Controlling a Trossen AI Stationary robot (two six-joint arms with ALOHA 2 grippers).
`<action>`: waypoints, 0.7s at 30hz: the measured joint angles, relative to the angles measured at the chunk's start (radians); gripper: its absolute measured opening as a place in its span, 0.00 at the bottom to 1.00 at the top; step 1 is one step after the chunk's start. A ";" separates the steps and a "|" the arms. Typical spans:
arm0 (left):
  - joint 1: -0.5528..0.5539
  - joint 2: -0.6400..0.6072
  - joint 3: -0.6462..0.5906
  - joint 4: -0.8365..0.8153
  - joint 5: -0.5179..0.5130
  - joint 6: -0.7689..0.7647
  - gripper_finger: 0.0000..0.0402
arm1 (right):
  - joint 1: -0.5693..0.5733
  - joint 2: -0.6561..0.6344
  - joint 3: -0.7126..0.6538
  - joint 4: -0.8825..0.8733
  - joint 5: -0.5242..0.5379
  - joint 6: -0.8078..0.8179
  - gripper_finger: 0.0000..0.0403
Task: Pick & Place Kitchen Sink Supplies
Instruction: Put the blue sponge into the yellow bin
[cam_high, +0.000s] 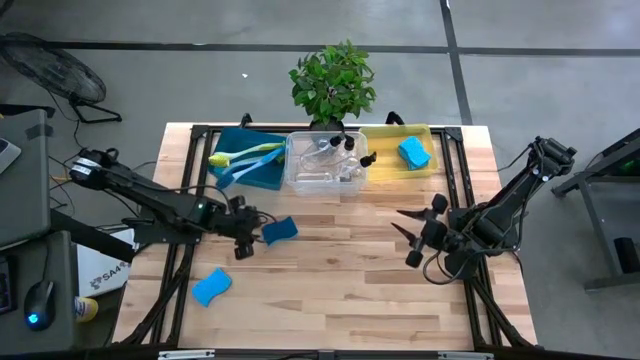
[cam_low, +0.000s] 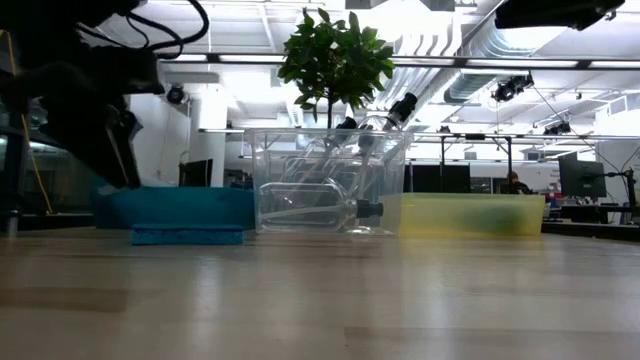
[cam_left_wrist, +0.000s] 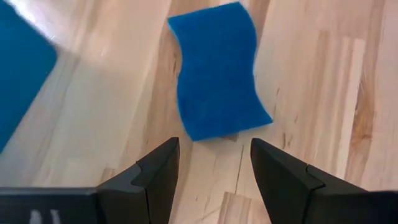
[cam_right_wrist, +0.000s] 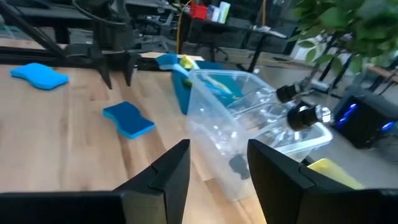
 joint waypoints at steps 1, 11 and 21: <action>0.001 0.000 -0.010 0.018 0.003 0.013 0.48 | 0.000 0.000 0.000 0.000 -0.011 0.010 0.38; 0.003 0.042 -0.055 0.159 -0.037 0.006 0.48 | 0.000 0.000 0.000 0.000 -0.060 0.053 0.38; 0.016 0.164 -0.055 0.188 -0.109 -0.011 0.48 | 0.000 0.000 0.000 -0.001 -0.085 0.077 0.38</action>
